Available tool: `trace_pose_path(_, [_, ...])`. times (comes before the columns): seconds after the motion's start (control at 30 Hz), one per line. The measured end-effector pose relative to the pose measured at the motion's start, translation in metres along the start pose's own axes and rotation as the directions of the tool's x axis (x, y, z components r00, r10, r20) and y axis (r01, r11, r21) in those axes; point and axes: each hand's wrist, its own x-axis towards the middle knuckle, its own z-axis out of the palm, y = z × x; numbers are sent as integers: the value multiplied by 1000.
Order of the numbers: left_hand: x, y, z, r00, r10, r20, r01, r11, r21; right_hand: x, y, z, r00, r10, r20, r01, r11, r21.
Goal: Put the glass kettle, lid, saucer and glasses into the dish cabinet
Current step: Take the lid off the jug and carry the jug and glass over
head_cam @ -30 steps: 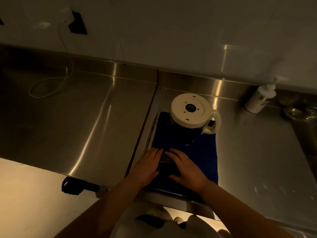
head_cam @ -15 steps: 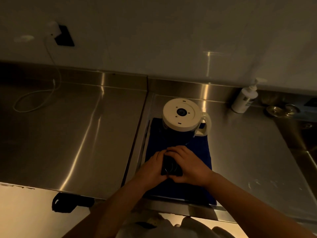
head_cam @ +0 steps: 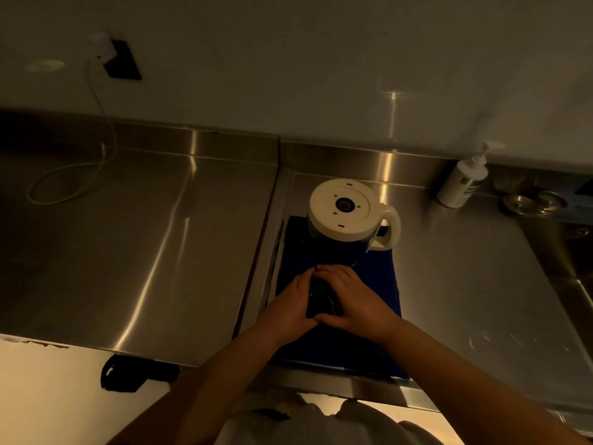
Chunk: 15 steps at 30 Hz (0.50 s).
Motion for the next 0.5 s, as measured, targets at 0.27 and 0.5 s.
trace_pose_path(0.27, [15, 16, -1, 987, 140, 76, -156, 941, 300, 6, 24, -65, 936, 63, -347, -104, 989, -102])
trace_pose_path(0.5, [21, 28, 12, 986, 145, 84, -168, 872, 460, 39, 53, -96, 979, 145, -143, -179, 949, -261])
